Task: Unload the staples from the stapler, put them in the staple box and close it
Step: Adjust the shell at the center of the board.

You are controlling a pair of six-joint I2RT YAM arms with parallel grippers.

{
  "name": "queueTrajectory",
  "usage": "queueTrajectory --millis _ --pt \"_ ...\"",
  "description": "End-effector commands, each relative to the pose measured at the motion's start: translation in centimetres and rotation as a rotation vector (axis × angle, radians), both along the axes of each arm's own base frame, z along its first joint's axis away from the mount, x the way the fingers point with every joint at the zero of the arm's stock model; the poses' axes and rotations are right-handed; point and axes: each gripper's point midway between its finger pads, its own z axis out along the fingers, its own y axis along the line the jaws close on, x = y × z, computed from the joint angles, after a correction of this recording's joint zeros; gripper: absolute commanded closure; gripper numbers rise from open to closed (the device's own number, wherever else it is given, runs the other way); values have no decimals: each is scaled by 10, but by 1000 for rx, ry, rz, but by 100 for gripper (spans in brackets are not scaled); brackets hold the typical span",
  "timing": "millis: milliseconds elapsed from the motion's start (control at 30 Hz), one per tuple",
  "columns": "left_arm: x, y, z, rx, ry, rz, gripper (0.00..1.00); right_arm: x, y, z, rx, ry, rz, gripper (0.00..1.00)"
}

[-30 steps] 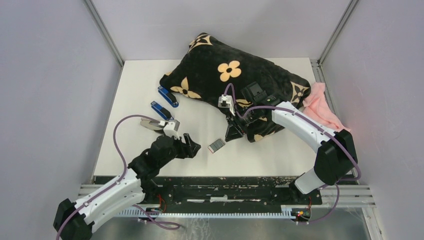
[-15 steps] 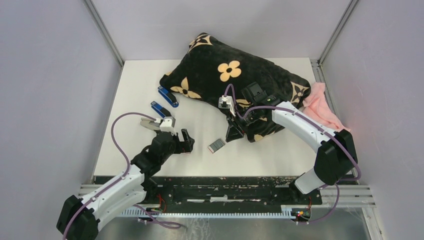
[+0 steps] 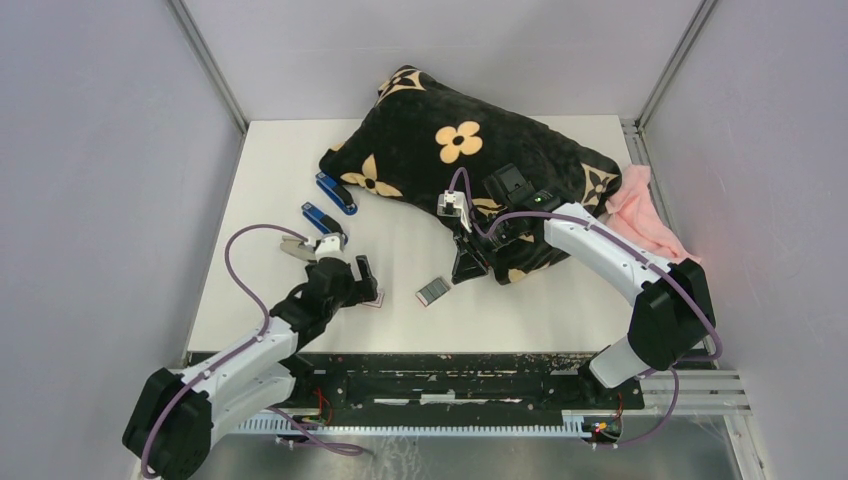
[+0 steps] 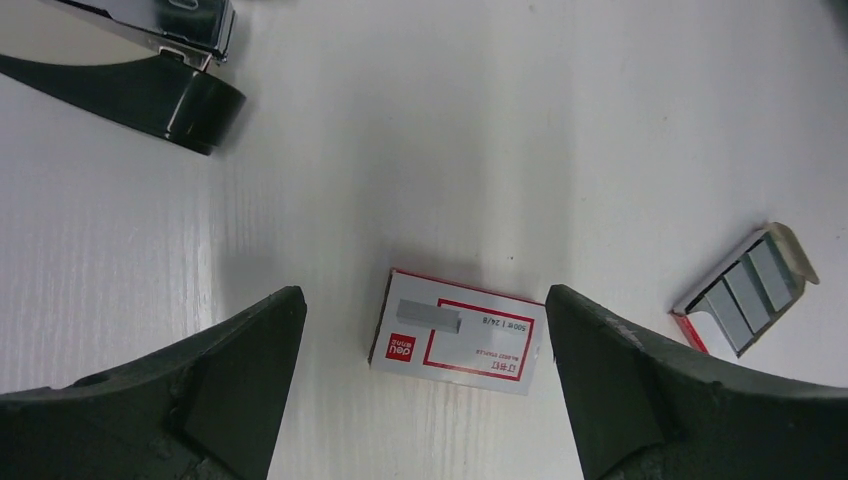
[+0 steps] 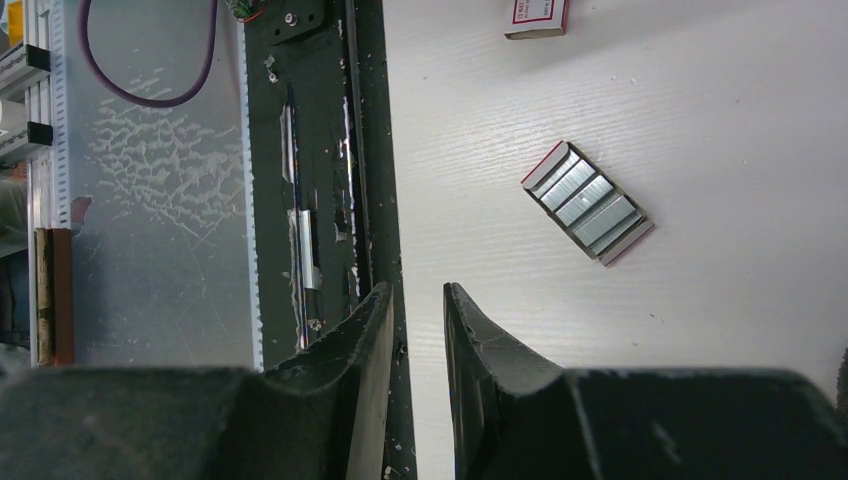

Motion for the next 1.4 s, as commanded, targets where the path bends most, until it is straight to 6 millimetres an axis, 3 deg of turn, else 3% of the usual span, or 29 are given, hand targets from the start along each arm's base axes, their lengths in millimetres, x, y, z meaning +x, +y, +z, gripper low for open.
queueTrajectory --millis 0,267,1367 --pt "14 -9 8 -63 -11 18 6 3 5 18 53 -43 21 69" --pt "8 -24 1 -104 51 -39 18 3 5 18 53 -43 23 69" --pt "-10 -24 -10 -108 164 -40 25 3 4 17 52 -37 25 69"
